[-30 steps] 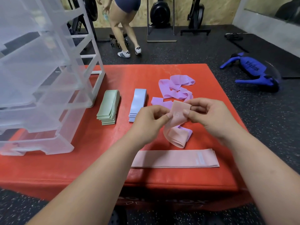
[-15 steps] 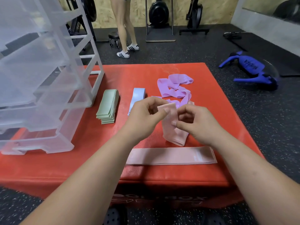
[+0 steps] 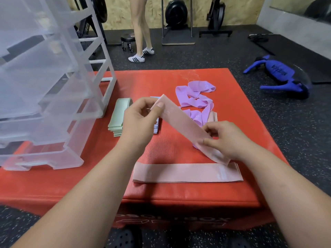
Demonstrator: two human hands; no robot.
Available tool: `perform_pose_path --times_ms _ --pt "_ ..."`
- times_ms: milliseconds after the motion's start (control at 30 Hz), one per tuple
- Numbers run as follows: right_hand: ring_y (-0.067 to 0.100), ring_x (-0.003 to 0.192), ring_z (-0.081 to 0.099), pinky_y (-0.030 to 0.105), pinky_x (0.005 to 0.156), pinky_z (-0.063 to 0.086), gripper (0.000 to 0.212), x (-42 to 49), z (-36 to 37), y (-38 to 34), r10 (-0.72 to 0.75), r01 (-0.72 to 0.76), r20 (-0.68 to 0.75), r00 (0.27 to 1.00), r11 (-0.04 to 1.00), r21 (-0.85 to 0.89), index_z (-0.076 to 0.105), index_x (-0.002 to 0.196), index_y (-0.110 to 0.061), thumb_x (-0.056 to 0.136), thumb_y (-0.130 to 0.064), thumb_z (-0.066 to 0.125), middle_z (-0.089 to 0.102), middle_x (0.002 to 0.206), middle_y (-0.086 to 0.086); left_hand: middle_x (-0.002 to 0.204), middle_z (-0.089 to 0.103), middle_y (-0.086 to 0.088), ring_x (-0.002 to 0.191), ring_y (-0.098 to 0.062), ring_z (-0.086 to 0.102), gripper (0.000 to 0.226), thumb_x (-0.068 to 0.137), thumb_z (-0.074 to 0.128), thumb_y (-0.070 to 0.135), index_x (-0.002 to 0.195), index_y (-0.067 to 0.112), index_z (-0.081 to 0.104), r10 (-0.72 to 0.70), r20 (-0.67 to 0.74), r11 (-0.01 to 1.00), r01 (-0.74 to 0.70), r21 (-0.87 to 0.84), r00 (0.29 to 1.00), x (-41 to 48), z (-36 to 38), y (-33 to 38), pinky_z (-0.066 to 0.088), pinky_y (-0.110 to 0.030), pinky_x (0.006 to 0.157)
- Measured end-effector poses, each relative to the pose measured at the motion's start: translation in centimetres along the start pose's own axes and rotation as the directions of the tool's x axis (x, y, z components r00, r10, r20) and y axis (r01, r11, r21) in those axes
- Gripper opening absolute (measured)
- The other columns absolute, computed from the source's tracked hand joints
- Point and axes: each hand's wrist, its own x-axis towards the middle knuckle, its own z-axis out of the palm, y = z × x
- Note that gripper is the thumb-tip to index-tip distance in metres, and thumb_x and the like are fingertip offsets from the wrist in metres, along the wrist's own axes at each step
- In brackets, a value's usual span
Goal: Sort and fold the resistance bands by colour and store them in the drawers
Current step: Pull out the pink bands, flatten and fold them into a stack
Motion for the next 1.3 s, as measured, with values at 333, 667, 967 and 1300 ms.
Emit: perform_pose_path --times_ms 333,667,967,1300 --pt "0.011 0.076 0.067 0.037 0.075 0.054 0.009 -1.3 -3.8 2.2 0.107 -0.107 -0.013 0.994 0.968 -0.228 0.077 0.086 -0.037 0.087 -0.030 0.082 0.074 0.078 -0.015 0.080 0.071 -0.004 0.067 -0.010 0.060 0.010 0.100 0.069 0.020 0.098 0.013 0.075 -0.138 -0.151 0.985 0.151 0.078 0.979 0.8 -4.4 -2.0 0.049 -0.029 0.064" --pt "0.014 0.063 0.057 0.027 0.064 0.049 0.013 -3.6 -5.5 1.6 0.219 -0.189 -0.085 0.972 0.944 0.271 0.076 0.104 -0.013 0.094 -0.004 0.073 0.064 0.073 0.009 0.068 0.064 0.000 0.063 -0.013 0.057 0.011 0.088 0.073 0.005 0.082 0.014 0.071 -0.344 -0.070 0.914 0.351 0.205 0.936 -1.5 -7.4 -1.5 0.048 -0.029 0.061" --pt "0.014 0.056 0.055 0.034 0.067 0.048 0.022 -7.0 -4.6 1.2 0.257 -0.226 -0.117 0.959 0.948 0.225 0.074 0.102 -0.017 0.085 -0.007 0.083 0.069 0.064 0.003 0.063 0.062 -0.001 0.059 -0.008 0.055 0.011 0.090 0.083 0.017 0.085 0.010 0.075 -0.429 0.064 0.853 0.381 0.358 0.901 -4.4 -9.0 -1.1 0.040 -0.019 0.051" --pt "0.006 0.060 0.066 0.032 0.071 0.053 0.025 -9.3 -3.1 1.1 0.277 -0.279 -0.116 0.954 0.960 0.000 0.075 0.094 -0.028 0.078 -0.017 0.090 0.074 0.070 -0.009 0.074 0.075 0.008 0.064 -0.010 0.065 0.016 0.084 0.079 0.021 0.093 0.030 0.069 -0.288 0.170 0.671 0.071 0.738 0.943 -6.8 -8.9 -1.4 0.045 -0.027 0.059"
